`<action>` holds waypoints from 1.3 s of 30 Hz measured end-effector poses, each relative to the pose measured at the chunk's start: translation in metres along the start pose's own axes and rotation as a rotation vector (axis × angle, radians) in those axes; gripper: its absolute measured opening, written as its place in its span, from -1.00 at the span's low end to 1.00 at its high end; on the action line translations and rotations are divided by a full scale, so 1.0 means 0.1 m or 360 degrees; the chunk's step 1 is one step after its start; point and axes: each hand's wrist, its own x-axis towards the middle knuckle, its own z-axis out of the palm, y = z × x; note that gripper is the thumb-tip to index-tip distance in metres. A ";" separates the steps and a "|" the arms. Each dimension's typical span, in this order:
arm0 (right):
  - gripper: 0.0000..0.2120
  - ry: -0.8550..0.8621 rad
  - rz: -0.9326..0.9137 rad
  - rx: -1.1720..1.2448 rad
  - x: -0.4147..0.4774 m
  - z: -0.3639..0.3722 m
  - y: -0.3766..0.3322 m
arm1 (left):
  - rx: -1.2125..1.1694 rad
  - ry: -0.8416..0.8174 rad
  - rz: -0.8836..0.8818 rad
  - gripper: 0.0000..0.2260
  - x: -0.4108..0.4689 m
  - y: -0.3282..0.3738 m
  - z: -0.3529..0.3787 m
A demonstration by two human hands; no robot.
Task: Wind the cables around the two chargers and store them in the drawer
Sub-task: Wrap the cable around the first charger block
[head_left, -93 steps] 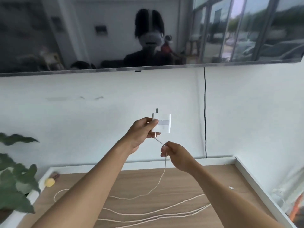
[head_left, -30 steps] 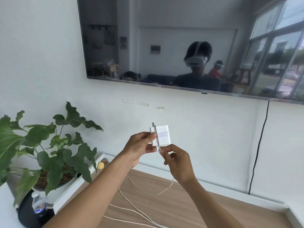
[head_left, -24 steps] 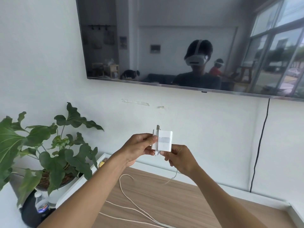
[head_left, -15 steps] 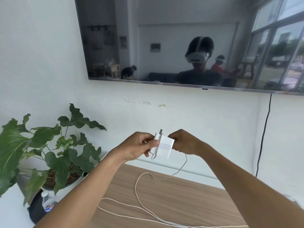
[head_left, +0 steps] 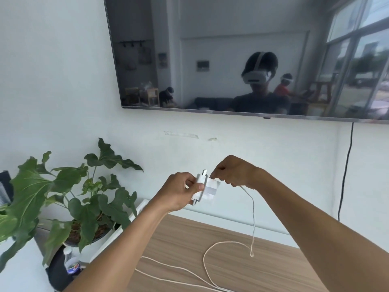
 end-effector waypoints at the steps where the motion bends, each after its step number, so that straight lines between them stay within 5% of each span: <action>1: -0.79 0.0082 -0.0042 -0.0009 -0.01 0.03 -0.02 | -0.0006 0.0041 -0.0017 -0.81 0.00 0.01 -0.01; 6: -0.73 0.0437 -0.0294 -0.0071 -0.04 0.16 -0.08 | -0.0067 0.0127 0.0023 -0.83 0.03 0.13 -0.03; 10: -0.73 0.0456 -0.0377 0.0217 -0.13 0.16 -0.09 | -0.0217 0.0203 0.0020 -0.83 0.03 0.18 -0.08; 14: -0.71 0.0598 -0.0500 0.0016 -0.23 0.27 -0.12 | -0.0335 0.0268 -0.0043 -0.82 0.02 0.16 -0.07; 25: -0.79 0.1169 -0.0959 -0.0032 -0.32 0.63 -0.01 | -0.1046 0.0359 -0.0157 -0.81 0.17 0.41 -0.22; 39: -0.83 0.1010 -0.0827 0.0513 -0.34 0.71 0.06 | -0.1195 0.0225 -0.0139 -0.76 0.07 0.51 -0.35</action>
